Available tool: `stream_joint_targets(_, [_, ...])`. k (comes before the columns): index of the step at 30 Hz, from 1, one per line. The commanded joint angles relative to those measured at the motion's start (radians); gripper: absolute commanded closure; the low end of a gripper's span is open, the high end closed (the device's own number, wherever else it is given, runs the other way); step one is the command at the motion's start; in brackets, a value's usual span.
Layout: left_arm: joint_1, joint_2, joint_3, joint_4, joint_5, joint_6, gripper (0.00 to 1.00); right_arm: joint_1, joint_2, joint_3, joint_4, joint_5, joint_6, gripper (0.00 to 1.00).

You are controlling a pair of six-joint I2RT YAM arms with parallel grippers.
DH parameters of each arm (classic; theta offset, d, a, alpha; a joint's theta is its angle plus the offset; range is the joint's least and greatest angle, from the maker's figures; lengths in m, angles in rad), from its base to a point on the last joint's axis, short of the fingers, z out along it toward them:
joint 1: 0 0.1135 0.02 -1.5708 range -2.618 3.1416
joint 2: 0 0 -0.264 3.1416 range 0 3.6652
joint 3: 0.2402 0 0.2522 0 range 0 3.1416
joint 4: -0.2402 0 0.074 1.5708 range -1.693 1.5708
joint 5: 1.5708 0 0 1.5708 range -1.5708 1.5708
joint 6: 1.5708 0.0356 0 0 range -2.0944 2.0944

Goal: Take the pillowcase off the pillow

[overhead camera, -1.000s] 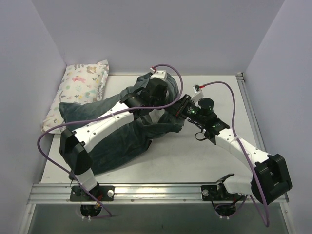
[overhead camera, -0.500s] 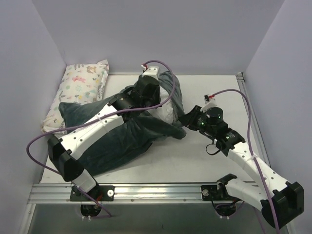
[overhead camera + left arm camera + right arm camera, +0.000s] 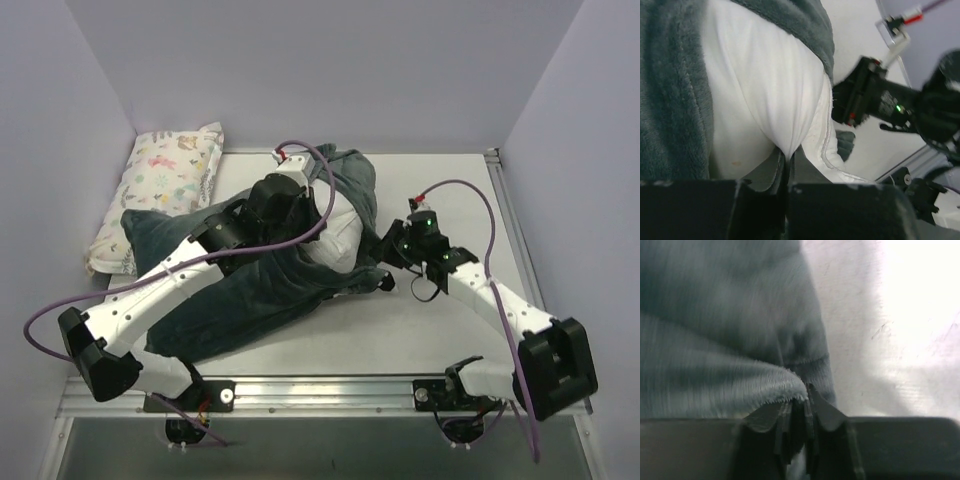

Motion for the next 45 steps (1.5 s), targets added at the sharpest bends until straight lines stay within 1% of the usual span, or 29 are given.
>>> stream_joint_targets(1, [-0.067, -0.211, -0.194, 0.088, -0.016, -0.051, 1.00, -0.045, 0.090, 0.108, -0.089, 0.060, -0.071, 0.85])
stream_joint_targets(2, [-0.093, -0.239, -0.245, 0.111, -0.022, -0.068, 1.00, -0.045, 0.094, 0.128, -0.089, 0.048, -0.080, 0.80])
stream_joint_targets(3, [-0.105, -0.289, -0.291, 0.131, -0.028, -0.102, 1.00, -0.045, 0.094, 0.144, -0.088, 0.035, -0.089, 0.67])
stream_joint_targets(4, [-0.112, -0.311, -0.340, 0.151, -0.031, -0.113, 1.00, -0.039, 0.085, 0.161, -0.088, 0.023, -0.095, 0.61])
stream_joint_targets(5, [-0.118, -0.328, -0.400, 0.174, -0.039, -0.124, 1.00, -0.035, 0.073, 0.165, -0.086, 0.018, -0.112, 0.51])
stream_joint_targets(7, [-0.124, -0.359, -0.438, 0.195, -0.051, -0.142, 1.00, -0.013, 0.026, 0.181, -0.103, 0.023, -0.132, 0.42])
stream_joint_targets(9, [-0.127, -0.366, -0.460, 0.214, -0.061, -0.151, 1.00, 0.010, -0.023, 0.175, -0.152, 0.067, -0.157, 0.34])
stream_joint_targets(11, [-0.130, -0.362, -0.459, 0.230, -0.067, -0.153, 1.00, 0.034, -0.112, 0.150, -0.195, 0.118, -0.161, 0.31])
stream_joint_targets(14, [-0.136, -0.353, -0.454, 0.250, -0.079, -0.157, 1.00, 0.045, -0.250, 0.098, -0.238, 0.135, -0.160, 0.30])
stream_joint_targets(16, [-0.139, -0.345, -0.448, 0.258, -0.084, -0.159, 1.00, 0.050, -0.353, 0.075, -0.244, 0.118, -0.161, 0.29])
stream_joint_targets(19, [-0.145, -0.333, -0.433, 0.266, -0.082, -0.157, 1.00, 0.071, -0.427, 0.070, -0.252, 0.083, -0.187, 0.27])
stream_joint_targets(22, [-0.158, -0.322, -0.413, 0.264, -0.087, -0.156, 1.00, 0.113, -0.415, 0.107, -0.258, 0.072, -0.224, 0.25])
stream_joint_targets(24, [-0.170, -0.313, -0.405, 0.264, -0.091, -0.153, 1.00, 0.142, -0.392, 0.133, -0.256, 0.067, -0.238, 0.22])
stream_joint_targets(25, [-0.173, -0.310, -0.400, 0.261, -0.094, -0.153, 1.00, 0.190, -0.363, 0.162, -0.255, 0.104, -0.247, 0.21])
stream_joint_targets(27, [-0.181, -0.305, -0.396, 0.255, -0.099, -0.151, 1.00, 0.246, -0.328, 0.190, -0.263, 0.159, -0.275, 0.20])
stream_joint_targets(28, [-0.184, -0.300, -0.390, 0.252, -0.099, -0.151, 1.00, 0.278, -0.282, 0.225, -0.279, 0.206, -0.282, 0.19])
stream_joint_targets(29, [-0.185, -0.299, -0.388, 0.249, -0.099, -0.151, 1.00, 0.288, -0.259, 0.239, -0.286, 0.239, -0.286, 0.19])
stream_joint_targets(31, [-0.204, -0.296, -0.385, 0.241, -0.100, -0.153, 1.00, 0.285, -0.182, 0.288, -0.307, 0.302, -0.284, 0.21])
stream_joint_targets(32, [-0.210, -0.297, -0.385, 0.238, -0.104, -0.154, 1.00, 0.280, -0.160, 0.306, -0.316, 0.367, -0.281, 0.23])
stream_joint_targets(34, [-0.237, -0.299, -0.385, 0.228, -0.122, -0.162, 1.00, 0.257, -0.102, 0.339, -0.328, 0.408, -0.277, 0.37])
stream_joint_targets(35, [-0.245, -0.299, -0.385, 0.212, -0.128, -0.165, 1.00, 0.213, -0.087, 0.368, -0.345, 0.426, -0.269, 0.44])
stream_joint_targets(36, [-0.256, -0.305, -0.390, 0.205, -0.140, -0.173, 1.00, 0.179, -0.077, 0.374, -0.351, 0.422, -0.244, 0.62])
stream_joint_targets(37, [-0.277, -0.309, -0.391, 0.203, -0.145, -0.177, 1.00, 0.147, -0.064, 0.379, -0.350, 0.408, -0.234, 0.70])
stream_joint_targets(38, [-0.291, -0.316, -0.396, 0.203, -0.146, -0.180, 1.00, 0.080, -0.054, 0.391, -0.349, 0.391, -0.229, 0.81])
stream_joint_targets(39, [-0.315, -0.328, -0.396, 0.201, -0.151, -0.182, 1.00, 0.059, -0.025, 0.403, -0.355, 0.371, -0.232, 0.85])
stream_joint_targets(40, [-0.316, -0.331, -0.393, 0.201, -0.150, -0.180, 1.00, 0.047, -0.008, 0.415, -0.355, 0.376, -0.240, 0.87])
stream_joint_targets(41, [-0.338, -0.334, -0.388, 0.197, -0.151, -0.180, 1.00, 0.033, 0.008, 0.423, -0.361, 0.383, -0.243, 0.90])
stream_joint_targets(42, [-0.346, -0.339, -0.385, 0.197, -0.142, -0.180, 1.00, 0.012, 0.025, 0.437, -0.362, 0.388, -0.246, 0.91])
stream_joint_targets(45, [-0.398, -0.342, -0.353, 0.198, -0.142, -0.164, 1.00, -0.057, 0.097, 0.431, -0.338, 0.315, -0.238, 0.92])
